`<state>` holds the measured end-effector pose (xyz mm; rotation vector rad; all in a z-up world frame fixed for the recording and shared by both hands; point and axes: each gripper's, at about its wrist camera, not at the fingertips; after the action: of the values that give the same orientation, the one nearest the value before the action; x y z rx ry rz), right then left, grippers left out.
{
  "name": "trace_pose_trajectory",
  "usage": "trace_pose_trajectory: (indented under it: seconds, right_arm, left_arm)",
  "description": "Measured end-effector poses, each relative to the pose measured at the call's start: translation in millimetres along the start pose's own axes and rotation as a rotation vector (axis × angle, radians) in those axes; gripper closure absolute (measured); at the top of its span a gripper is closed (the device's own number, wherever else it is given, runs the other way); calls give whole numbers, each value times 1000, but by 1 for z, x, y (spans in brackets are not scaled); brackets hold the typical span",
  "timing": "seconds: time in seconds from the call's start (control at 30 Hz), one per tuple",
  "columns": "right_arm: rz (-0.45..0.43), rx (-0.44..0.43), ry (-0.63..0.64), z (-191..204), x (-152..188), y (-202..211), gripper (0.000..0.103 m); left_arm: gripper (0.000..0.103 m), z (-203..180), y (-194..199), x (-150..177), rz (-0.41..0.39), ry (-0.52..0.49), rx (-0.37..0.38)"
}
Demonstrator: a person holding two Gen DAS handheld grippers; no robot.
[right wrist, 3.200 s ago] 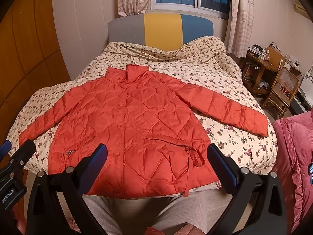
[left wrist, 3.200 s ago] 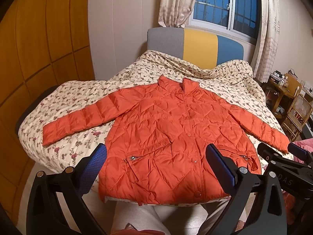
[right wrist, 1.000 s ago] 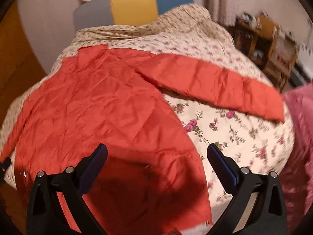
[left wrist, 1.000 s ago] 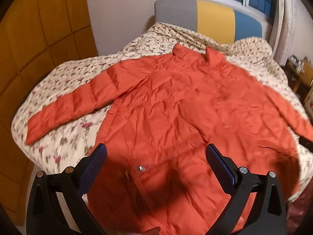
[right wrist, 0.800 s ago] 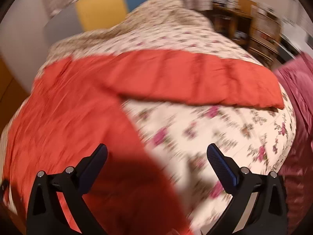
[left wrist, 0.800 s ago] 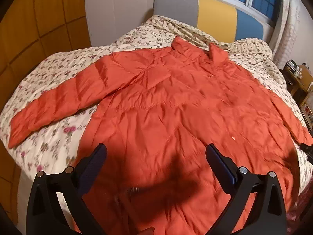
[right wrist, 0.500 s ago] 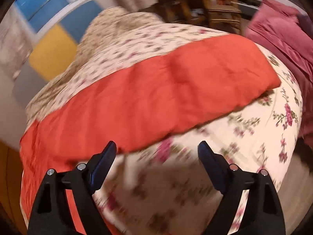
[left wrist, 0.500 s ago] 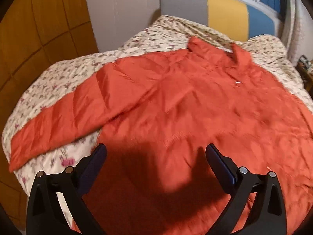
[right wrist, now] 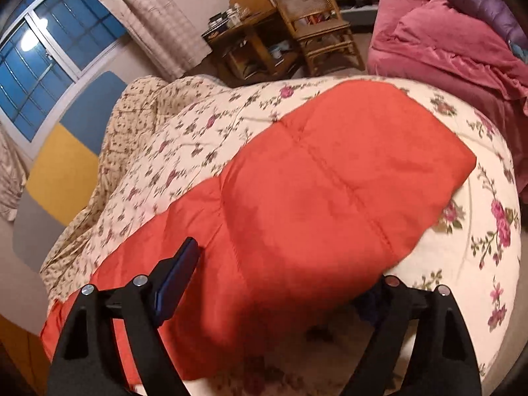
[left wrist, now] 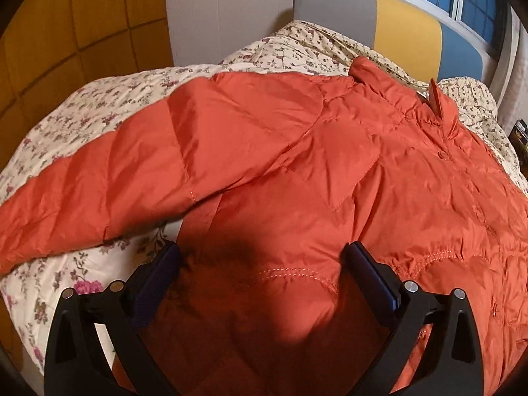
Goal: Fold large clothes
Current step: 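Reach the right tool to the sleeve beside it and grasp the cuff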
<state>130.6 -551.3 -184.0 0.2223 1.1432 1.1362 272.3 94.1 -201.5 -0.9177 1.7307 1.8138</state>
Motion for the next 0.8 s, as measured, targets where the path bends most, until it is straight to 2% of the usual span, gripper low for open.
trace_pose_trajectory:
  seconds: [0.03,0.07,0.1,0.13,0.2,0.27,0.4,0.57,0.8]
  right_arm:
    - [-7,15,5,1,-1,-1,34]
    - [-12,32,15,3,-3,-3,47]
    - [-10,31,19,5,-4,-4,55]
    - [-10,28,22,6,-6,-7,59]
    - [-19,26,39,11,-8,-8,77]
    - [-39,22,69,20,-10,-8,84]
    - [-123,-20,179,46,-6,10,87]
    - [-228,-135,328,94,12,44,89]
    - [-279,-282,504,156,60,70,89]
  left_arm:
    - [3,-2,-1,1,3,-10,-6]
    - [3,-5,-2,2,7,-25,-18]
    - [3,-7,-2,2,9,-33,-25]
    - [3,-9,-3,2,12,-39,-29]
    - [3,-7,-4,2,18,-34,-21]
    - [3,-4,-6,2,21,-20,-7]
    - [3,-4,-6,3,20,-19,-6]
    - [3,-3,-6,4,18,-17,-4]
    - [3,-4,-6,4,16,-18,-6]
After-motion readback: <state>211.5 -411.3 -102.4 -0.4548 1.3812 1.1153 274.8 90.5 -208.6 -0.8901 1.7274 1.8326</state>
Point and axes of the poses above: each gripper's, at about its wrist camera, not at the fingertips, and y roughly against the way its jaws point, z to its left, x to its underside, and after that the axes turned 8 degrees about -z, right-handed
